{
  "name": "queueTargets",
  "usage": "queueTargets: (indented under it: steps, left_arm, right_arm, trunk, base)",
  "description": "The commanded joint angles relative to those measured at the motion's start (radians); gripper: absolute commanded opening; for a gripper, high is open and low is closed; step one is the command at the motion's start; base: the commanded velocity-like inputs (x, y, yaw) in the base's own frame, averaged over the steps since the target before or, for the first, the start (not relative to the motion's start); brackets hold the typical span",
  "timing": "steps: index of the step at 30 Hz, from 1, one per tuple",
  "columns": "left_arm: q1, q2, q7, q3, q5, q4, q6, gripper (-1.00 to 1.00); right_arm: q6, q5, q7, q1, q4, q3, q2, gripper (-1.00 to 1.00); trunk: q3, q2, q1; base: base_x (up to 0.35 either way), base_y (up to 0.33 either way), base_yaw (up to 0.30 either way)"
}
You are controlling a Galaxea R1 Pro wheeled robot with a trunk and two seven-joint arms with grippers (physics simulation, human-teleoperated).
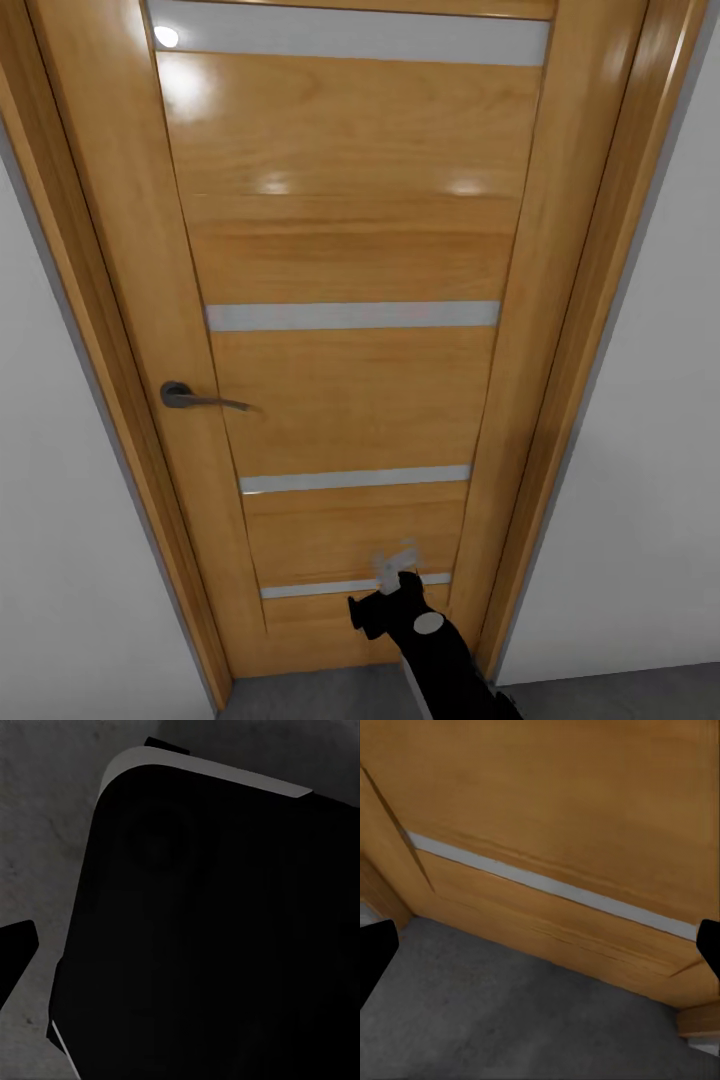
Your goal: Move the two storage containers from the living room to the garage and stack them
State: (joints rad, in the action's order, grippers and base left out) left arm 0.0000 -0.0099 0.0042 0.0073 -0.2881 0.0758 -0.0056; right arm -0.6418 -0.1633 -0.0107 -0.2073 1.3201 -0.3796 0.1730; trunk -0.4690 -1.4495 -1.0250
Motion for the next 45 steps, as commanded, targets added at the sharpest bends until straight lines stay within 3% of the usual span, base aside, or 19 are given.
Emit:
queueTargets:
  steps: [1,8,11,16,23,24,25,29,30,34,35,45]
  left_arm:
    - [0.0,0.0,0.0,0.0,-0.005,0.0,-0.001,1.0]
    - [0.0,-0.002,0.0,0.0,-0.004,0.001,-0.001,1.0]
    - [0.0,-0.003,0.0,0.0,-0.004,0.001,-0.001,1.0]
    - [0.0,-0.004,0.0,-0.001,-0.003,0.001,-0.001,1.0]
    - [0.0,-0.004,0.0,-0.001,-0.003,0.001,-0.001,1.0]
    - [0.0,-0.004,0.0,-0.002,-0.003,0.001,-0.001,1.0]
    - [0.0,-0.004,0.0,-0.007,-0.001,0.0,-0.001,1.0]
    - [0.0,-0.004,-0.001,-0.003,-0.002,0.0,-0.001,1.0]
    - [0.0,-0.004,-0.001,-0.001,-0.002,-0.001,-0.001,1.0]
    - [0.0,-0.007,-0.004,0.002,-0.003,0.0,0.001,1.0]
    - [0.0,-0.008,-0.005,0.003,-0.004,0.001,0.0,1.0]
    - [0.0,-0.01,-0.005,0.003,-0.007,-0.001,0.001,1.0]
  right_arm:
    - [-0.006,-0.007,-0.002,-0.023,0.006,-0.013,0.002,1.0]
    - [0.017,-0.007,-0.003,-0.11,0.009,-0.081,0.002,1.0]
    - [0.1,-0.006,-0.003,-0.17,0.007,-0.103,0.002,1.0]
    - [0.218,0.0,-0.006,-0.246,-0.008,-0.115,0.002,1.0]
    - [0.276,0.004,-0.038,-0.348,-0.078,-0.13,0.002,1.0]
    - [0.296,0.005,-0.044,-0.365,-0.103,-0.141,0.002,1.0]
    - [0.357,0.006,-0.051,-0.401,-0.189,-0.166,0.002,1.0]
    - [0.468,0.007,-0.054,-0.48,-0.38,-0.188,0.002,1.0]
    - [0.513,0.006,-0.054,-0.541,-0.508,-0.193,0.002,1.0]
    - [0.528,0.001,-0.054,-0.603,-0.616,-0.197,0.002,1.0]
    - [0.545,0.001,-0.054,-0.642,-0.677,-0.199,0.002,1.0]
    - [0.607,-0.001,-0.054,-0.709,-0.781,-0.203,0.002,1.0]
  trunk:
    - [-0.001,-0.001,0.0]
    - [-0.001,-0.001,0.0]
    - [-0.001,-0.001,0.0]
    - [-0.001,-0.001,0.0]
    - [-0.001,-0.001,0.0]
    - [-0.001,-0.001,0.0]
    - [-0.001,-0.001,0.0]
    - [-0.001,-0.001,0.0]
    - [-0.001,-0.001,0.0]
    - [-0.001,-0.001,0.0]
    - [-0.001,-0.001,0.0]
    - [-0.001,-0.001,0.0]
  base:
    - [0.0,0.0,0.0]
    - [0.0,0.0,0.0]
    - [0.0,0.0,0.0]
    - [0.0,0.0,0.0]
    - [0.0,0.0,0.0]
    - [0.0,0.0,0.0]
    - [0.0,0.0,0.0]
    - [0.0,0.0,0.0]
    - [0.0,0.0,0.0]
    - [0.0,0.0,0.0]
    - [0.0,0.0,0.0]
    - [0.1,0.0,0.0]
